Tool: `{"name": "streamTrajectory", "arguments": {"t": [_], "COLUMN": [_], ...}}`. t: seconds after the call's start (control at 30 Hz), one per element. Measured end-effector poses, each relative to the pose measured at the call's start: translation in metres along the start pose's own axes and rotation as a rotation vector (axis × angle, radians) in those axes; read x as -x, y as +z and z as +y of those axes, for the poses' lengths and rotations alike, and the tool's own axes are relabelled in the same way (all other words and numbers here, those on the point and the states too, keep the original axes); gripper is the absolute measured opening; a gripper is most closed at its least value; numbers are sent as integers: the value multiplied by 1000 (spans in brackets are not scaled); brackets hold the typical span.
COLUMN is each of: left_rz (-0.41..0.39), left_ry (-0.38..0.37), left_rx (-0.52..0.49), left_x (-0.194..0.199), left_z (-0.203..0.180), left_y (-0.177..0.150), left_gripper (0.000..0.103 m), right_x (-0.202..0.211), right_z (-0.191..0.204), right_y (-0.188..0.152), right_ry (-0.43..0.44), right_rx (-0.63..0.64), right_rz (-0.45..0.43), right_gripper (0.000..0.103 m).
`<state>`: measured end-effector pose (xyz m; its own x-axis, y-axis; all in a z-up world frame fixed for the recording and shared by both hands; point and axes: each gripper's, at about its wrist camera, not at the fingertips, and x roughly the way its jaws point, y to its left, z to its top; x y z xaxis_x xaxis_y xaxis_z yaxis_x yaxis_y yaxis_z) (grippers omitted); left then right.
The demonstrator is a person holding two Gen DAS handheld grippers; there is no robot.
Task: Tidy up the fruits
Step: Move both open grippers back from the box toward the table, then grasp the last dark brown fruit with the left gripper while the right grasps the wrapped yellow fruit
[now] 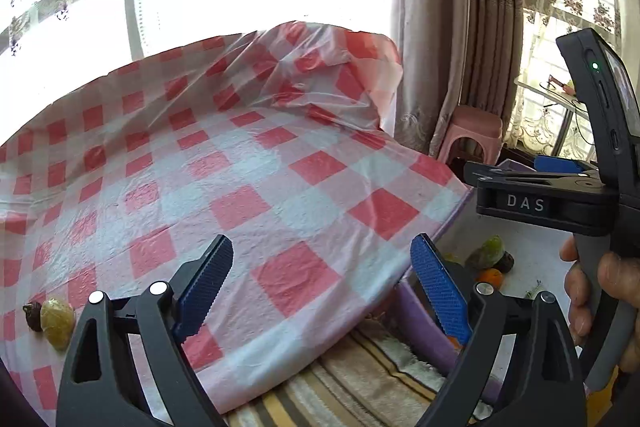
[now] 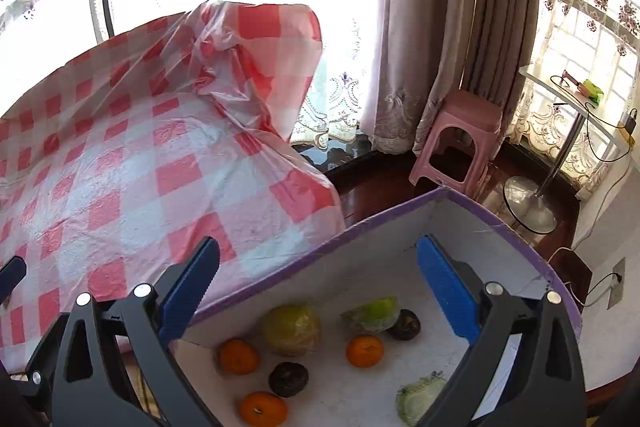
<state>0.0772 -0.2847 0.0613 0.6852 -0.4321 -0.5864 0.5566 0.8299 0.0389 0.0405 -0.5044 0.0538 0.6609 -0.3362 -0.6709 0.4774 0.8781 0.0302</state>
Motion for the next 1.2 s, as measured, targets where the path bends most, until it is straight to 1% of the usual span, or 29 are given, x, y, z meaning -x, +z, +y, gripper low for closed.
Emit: {"name": "streamTrajectory", "arguments": {"t": [0.13, 0.23, 0.33, 0.4, 0.6, 0.7, 0.8, 0.9, 0.93, 1.0, 1.07, 1.13, 1.2], "left_rz": [12, 17, 16, 15, 45, 61, 86, 113, 121, 142, 146, 162, 172], "left_ry": [36, 73, 108, 144, 256, 297, 331, 336, 337, 344, 339, 352, 339], "left_rx": [81, 122, 169, 204, 383, 455, 496, 547, 558, 571, 583, 584, 598], "left_x": [7, 14, 21, 25, 33, 39, 41, 41, 40, 38, 38, 36, 35], "left_z": [45, 79, 115, 140, 225, 258, 282, 301, 306, 313, 319, 322, 327], "left_y": [-3, -8, -13, -17, -42, -56, -69, -82, -86, -92, -96, -98, -102], "left_gripper": [89, 89, 89, 89, 89, 88, 87, 85, 83, 81, 78, 72, 70], "right_x": [0, -3, -5, -6, -5, -4, -3, 0, 1, 3, 6, 10, 14], "right_z": [42, 75, 107, 130, 205, 240, 271, 294, 301, 314, 325, 336, 344], "right_y": [1, 0, -3, -5, -17, -25, -32, -38, -40, -45, -49, -53, -58], "right_ry": [59, 115, 153, 191, 293, 335, 373, 411, 420, 440, 464, 496, 522], "right_rx": [32, 56, 83, 93, 189, 250, 303, 328, 339, 368, 397, 431, 461], "right_rz": [-7, 14, 21, 34, 48, 66, 87, 94, 97, 104, 105, 104, 101], "right_gripper": [99, 99, 99, 99, 99, 99, 99, 99, 99, 99, 99, 99, 99]}}
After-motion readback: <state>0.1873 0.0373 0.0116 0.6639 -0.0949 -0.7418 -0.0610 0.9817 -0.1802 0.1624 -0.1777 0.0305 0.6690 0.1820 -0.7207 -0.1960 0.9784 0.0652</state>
